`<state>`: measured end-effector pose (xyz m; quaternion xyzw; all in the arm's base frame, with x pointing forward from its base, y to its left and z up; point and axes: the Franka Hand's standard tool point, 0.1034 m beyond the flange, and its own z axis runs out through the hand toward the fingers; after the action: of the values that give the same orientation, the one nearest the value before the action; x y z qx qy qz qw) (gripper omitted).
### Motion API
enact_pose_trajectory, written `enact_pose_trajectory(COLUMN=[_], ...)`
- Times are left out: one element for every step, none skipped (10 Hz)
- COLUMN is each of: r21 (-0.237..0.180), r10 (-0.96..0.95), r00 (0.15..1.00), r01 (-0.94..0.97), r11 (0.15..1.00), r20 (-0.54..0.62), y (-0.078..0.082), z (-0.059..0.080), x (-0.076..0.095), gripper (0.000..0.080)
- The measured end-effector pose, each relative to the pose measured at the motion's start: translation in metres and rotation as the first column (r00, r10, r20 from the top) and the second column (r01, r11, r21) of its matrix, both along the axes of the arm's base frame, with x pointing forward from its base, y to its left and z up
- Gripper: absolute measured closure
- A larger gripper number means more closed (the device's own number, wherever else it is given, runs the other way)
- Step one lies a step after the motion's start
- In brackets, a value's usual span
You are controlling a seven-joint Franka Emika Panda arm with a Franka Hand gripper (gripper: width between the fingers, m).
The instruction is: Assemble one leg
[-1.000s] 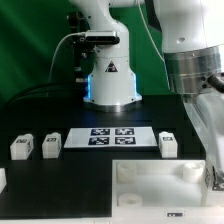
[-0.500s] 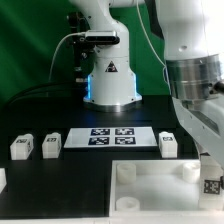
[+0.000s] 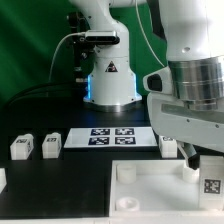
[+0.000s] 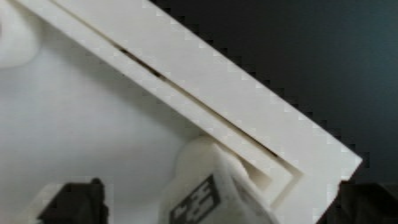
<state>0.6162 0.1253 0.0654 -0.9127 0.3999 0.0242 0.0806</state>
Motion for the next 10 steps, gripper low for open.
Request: enact_pose_trajectory(r21=[-0.042, -0.082, -0.104, -0.117, -0.116, -0.112, -0.112, -0.094, -0.084, -0.074], r10=[0.202, 0.396, 0.541, 0.582, 0.579, 0.552, 0.549, 0.434, 0.360, 0.265], r00=[0.979, 0.917, 0.839, 0.811, 0.813, 0.831, 0.833, 0.899, 0.931, 0.963], r01=[-0.201, -0.392, -0.535, -0.573, -0.570, -0.544, -0.541, -0.428, -0.356, -0.261], r11=[0.979, 0.916, 0.839, 0.811, 0.813, 0.831, 0.833, 0.899, 0.931, 0.962], r20=[0.020, 0.039, 0.050, 0.063, 0.063, 0.062, 0.062, 0.057, 0.053, 0.045], y=[-0.0018, -0.0052, -0.0087, -0.0094, -0.0094, -0.0093, -0.0093, -0.0076, -0.0069, -0.0060], z=[0.0019, 0.0040, 0.0009, -0.0016, -0.0018, -0.0018, -0.0019, -0.0019, -0.0018, -0.0018], x=[0.0013, 0.0045, 0.0053, 0.0058, 0.0056, 0.0055, 0.0055, 0.0053, 0.0052, 0.0051], gripper=[0.0150, 0.0150, 0.0150, 0.0150, 0.0150, 0.0237, 0.0372, 0.0372, 0.0509, 0.0509])
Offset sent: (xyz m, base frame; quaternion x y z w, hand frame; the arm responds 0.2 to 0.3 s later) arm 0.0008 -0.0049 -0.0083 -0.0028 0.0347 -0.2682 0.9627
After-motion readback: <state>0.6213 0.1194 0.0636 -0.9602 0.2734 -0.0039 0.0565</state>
